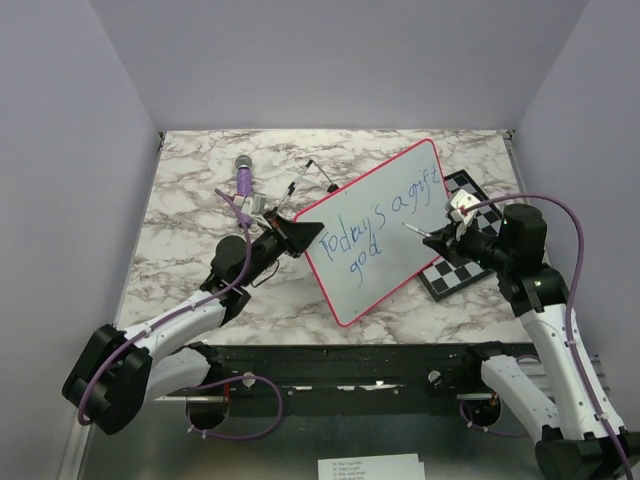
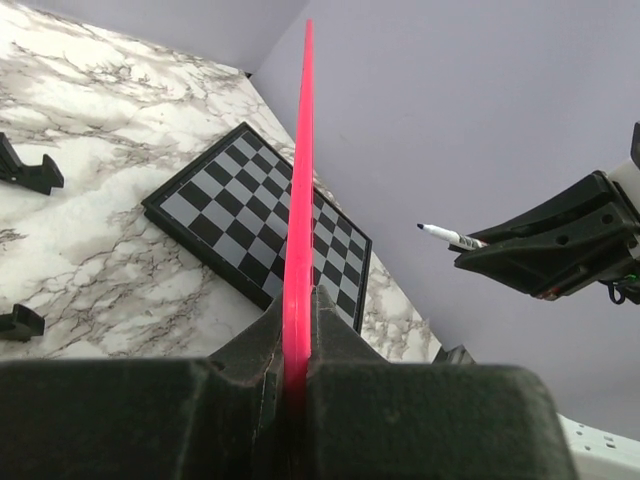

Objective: Write a sentence on the whiteboard
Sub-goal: Put down the whiteboard on the whiteboard stand.

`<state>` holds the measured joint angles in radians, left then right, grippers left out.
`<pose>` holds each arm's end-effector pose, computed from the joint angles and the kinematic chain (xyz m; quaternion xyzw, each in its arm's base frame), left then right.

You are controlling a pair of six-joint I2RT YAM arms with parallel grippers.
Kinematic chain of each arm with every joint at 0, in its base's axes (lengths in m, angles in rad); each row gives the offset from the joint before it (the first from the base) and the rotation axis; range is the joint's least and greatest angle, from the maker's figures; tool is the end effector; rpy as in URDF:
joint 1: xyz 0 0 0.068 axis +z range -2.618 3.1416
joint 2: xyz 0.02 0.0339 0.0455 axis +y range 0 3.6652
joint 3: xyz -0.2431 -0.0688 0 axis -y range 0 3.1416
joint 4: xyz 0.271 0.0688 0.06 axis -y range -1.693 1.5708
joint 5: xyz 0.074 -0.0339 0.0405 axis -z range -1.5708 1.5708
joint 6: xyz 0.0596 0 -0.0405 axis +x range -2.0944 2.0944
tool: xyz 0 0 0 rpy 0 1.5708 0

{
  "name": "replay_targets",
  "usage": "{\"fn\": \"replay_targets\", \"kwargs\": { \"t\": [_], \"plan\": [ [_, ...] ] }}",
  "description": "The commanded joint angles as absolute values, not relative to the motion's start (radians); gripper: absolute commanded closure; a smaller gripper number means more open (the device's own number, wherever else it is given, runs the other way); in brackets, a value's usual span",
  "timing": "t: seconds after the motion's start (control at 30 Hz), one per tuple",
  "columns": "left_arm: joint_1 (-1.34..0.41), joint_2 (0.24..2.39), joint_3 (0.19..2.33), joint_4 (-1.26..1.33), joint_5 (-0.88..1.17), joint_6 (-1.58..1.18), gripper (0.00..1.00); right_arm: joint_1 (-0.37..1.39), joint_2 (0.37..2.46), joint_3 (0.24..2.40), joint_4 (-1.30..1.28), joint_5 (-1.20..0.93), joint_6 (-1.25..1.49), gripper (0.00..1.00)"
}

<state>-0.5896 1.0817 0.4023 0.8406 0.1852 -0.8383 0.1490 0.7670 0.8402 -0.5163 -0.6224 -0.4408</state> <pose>0.2309 -0.1677 0.2258 -0.0101 0.6489 -0.5419 0.5340 0.2138 0.0672 0.3094 -0.3904 0.7223 0.1821 0.5410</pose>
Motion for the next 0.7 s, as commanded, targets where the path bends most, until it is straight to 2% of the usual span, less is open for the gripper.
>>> {"fn": "replay_targets", "kwargs": {
  "t": [0.0,0.67],
  "plan": [
    [-0.591,1.038,0.520,0.879,0.190,-0.795,1.00,0.104,0.736,0.822,-0.503,-0.693,-0.417,1.00],
    [-0.534,1.178,0.790,0.917,0.245,-0.847,1.00,0.041,0.673,0.816,-0.535,-0.805,-0.411,0.99]
  ]
}}
